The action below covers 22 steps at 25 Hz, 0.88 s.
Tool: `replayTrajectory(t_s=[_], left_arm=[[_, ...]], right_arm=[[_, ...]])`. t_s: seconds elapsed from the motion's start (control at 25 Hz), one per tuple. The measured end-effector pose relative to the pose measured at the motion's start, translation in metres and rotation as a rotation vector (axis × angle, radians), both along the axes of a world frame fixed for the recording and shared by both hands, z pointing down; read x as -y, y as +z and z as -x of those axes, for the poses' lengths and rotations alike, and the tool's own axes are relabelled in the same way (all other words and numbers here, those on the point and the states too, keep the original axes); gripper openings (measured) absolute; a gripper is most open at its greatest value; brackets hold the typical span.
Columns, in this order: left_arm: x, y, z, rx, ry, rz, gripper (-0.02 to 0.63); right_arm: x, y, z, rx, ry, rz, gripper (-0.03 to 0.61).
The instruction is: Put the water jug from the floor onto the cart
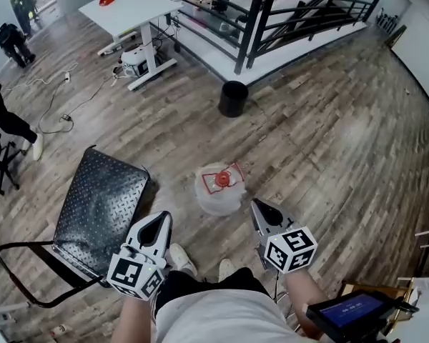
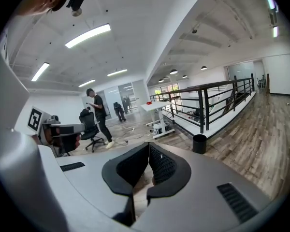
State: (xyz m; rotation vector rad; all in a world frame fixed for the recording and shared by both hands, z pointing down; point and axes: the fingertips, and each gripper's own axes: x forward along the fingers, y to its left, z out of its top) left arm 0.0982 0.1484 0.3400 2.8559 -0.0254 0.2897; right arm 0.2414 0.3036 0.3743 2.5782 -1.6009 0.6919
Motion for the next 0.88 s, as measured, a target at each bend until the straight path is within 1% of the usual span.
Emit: replayTrajectory(t_s=[0.12,0.24,0.44,0.6,0.72,0.84,0.88], left_arm=[[0.028,0.002,-0.004,0.000,0.030,-0.010,0.000],[0.050,0.007,0.001,0.008,0.046,-0.006,0.000],[0.067,0.023,0.000,0.033,0.062,0.004,0.000],[0.057,0.032,-0.011,0.057,0.059,0.016,0.000],[0.045,0.042,-0.019,0.083,0.046,0.019,0.000],[0.032,0.054,-0.028,0.102,0.020,0.050,0.000],[0.028,0.058,-0.031,0.107,0.011,0.061,0.000]], right_arm=[[0.026,-0.004,-0.004,-0.010,0.030,-0.003,0.002],[0.046,-0.008,-0.006,-0.020,0.059,-0.004,0.002],[0.056,-0.001,-0.012,-0.025,0.088,0.008,0.002],[0.048,0.017,-0.025,-0.005,0.077,0.037,0.002],[0.043,0.034,-0.037,0.036,0.050,0.054,0.003],[0.041,0.053,-0.050,0.058,0.024,0.080,0.013],[0.041,0.060,-0.057,0.061,0.020,0.092,0.027]])
